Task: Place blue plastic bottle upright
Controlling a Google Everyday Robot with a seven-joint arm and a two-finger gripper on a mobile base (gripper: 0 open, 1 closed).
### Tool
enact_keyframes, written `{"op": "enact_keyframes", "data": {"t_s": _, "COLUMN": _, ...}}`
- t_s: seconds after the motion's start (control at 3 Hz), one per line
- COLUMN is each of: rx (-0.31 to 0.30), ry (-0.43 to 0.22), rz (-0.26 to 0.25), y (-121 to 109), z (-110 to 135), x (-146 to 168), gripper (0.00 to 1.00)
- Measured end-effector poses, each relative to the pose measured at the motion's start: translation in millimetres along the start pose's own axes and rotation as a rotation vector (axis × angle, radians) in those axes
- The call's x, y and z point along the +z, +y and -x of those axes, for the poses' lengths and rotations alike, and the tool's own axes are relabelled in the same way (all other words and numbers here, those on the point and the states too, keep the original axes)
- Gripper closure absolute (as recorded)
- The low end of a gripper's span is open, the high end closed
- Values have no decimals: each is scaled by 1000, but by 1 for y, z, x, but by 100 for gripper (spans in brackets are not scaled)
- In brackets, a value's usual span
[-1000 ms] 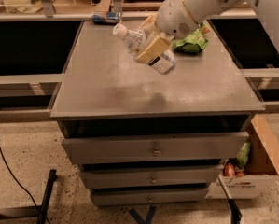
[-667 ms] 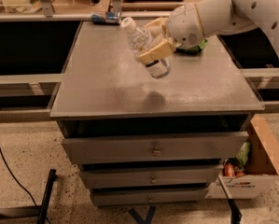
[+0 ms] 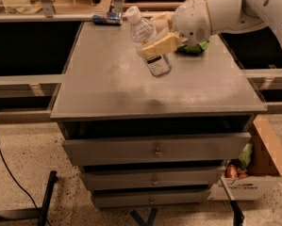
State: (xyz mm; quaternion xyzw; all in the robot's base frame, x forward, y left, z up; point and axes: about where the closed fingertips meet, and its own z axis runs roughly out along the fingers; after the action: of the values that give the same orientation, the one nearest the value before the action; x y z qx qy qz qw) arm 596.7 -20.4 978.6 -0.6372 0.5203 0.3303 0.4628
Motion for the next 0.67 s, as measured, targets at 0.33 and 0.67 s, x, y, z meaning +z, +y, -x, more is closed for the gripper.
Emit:
{"op": "enact_keyframes", "data": {"t_s": 0.33, "rx": 50, "ry": -98, "rz": -5, "y": 0, "z": -9, "x": 4, "gripper": 100}}
{"op": "enact_keyframes", "data": {"t_s": 0.67, "rx": 109, "ry": -239, "rz": -17, "y": 2, "z": -16, "x": 7, "gripper": 100}}
